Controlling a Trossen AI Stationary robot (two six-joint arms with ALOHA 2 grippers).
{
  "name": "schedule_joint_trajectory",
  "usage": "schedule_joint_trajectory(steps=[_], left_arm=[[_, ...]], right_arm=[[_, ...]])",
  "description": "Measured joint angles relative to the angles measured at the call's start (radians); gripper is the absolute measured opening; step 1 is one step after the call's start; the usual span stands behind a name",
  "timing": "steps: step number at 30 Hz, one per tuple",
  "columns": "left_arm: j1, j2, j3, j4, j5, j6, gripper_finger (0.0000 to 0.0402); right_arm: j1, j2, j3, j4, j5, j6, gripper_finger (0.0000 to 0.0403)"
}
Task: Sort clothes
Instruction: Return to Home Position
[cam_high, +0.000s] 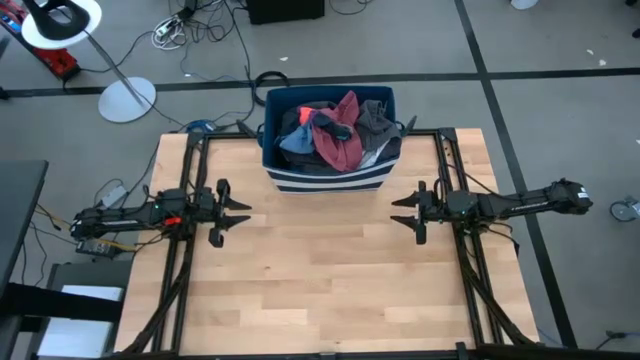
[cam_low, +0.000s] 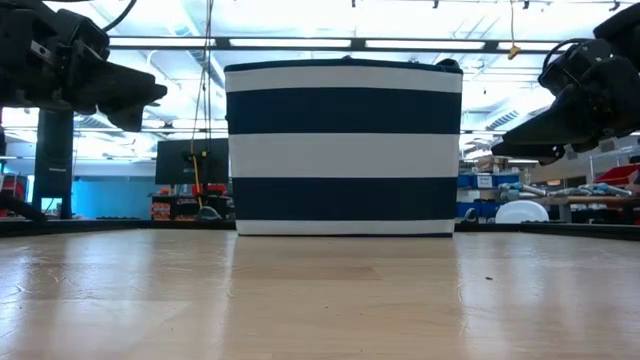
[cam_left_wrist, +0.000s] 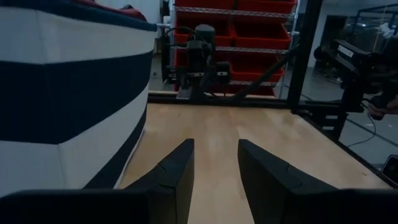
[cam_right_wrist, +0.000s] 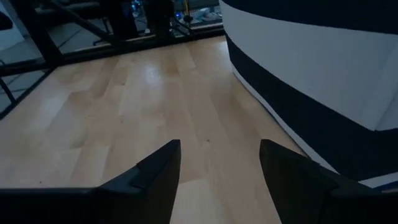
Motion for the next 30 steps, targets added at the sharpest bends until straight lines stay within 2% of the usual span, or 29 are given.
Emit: schedule_joint_trajectory(steps=[6,10,19,30], left_arm=[[0.0,0.0,0.0,0.007,0.0,-0.001,0.0129],[0.0,0.0,0.0,0.009,0.0,-0.001,0.0129],[0.0,0.0,0.0,0.01,0.0,-0.002,0.0129],[0.0,0.0,-0.001,0.01,0.0,-0.002,0.0129]], right_arm=[[0.001,0.0,-0.001,-0.015,-0.125,0.027,0.0221],[0.0,0.0,-0.001,-0.025,-0.17,0.032,0.0221],[0.0,0.0,-0.003,0.062,-0.174,0.029,0.0221],[0.0,0.0,-0.003,0.088,-0.175,0.029,0.0222]])
